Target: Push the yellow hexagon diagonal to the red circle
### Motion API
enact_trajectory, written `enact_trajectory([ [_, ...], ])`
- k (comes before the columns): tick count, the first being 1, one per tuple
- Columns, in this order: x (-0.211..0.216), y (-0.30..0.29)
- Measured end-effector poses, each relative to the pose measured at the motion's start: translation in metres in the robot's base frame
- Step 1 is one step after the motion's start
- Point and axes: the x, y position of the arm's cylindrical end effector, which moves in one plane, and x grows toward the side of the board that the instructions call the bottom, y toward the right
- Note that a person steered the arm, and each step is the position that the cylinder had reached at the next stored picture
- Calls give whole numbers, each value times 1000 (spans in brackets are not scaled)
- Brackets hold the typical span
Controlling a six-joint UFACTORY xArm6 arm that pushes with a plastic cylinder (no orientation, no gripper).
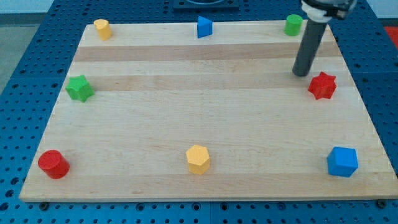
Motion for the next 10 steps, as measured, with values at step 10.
enact_trajectory([
  [10, 169, -225],
])
